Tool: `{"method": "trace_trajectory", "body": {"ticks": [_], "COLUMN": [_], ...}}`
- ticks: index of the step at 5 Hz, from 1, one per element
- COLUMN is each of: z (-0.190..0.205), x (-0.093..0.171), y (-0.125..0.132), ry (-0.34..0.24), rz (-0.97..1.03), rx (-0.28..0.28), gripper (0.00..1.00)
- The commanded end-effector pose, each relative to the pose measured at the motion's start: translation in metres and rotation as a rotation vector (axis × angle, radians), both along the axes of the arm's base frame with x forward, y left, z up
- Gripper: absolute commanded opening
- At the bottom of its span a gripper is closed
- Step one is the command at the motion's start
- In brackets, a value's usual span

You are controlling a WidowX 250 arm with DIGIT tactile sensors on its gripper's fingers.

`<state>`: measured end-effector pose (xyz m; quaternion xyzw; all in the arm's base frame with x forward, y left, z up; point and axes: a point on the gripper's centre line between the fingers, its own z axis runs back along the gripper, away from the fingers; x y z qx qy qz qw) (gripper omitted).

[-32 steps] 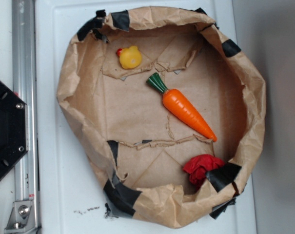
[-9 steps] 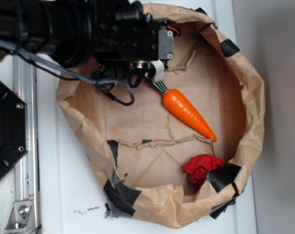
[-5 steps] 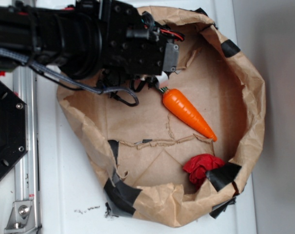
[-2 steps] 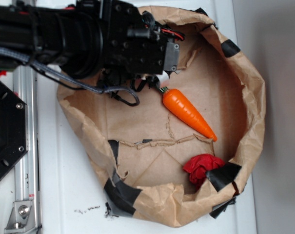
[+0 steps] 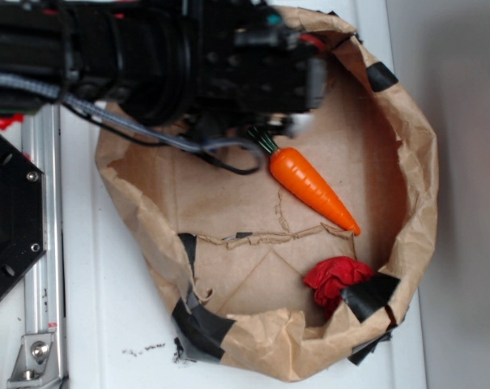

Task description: Grab the yellow duck.

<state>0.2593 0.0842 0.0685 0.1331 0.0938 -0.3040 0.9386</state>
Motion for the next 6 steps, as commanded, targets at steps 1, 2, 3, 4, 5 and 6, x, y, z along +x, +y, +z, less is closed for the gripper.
{"method": "trace_trajectory", "body": {"ticks": [1,2,3,4,5,6], "z": [0.095,0.100,0.102,0.099,0.097,0.092], "x": [0.022,-0.001,-0.014,-0.008,0.000,0.003], "y": [-0.038,-0.045,-0.046,-0.049,-0.050,-0.052], "ry": [-0.043,-0.148,-0.311,-0.317,-0.282,-0.237], "rz": [0.244,0.192,0.193,0.225,0.230,0.237], "rx": [-0.082,-0.133,-0.177,-0.187,-0.213,-0.199], "gripper": [0.00,0.00,0.00,0.00,0.00,0.00]}}
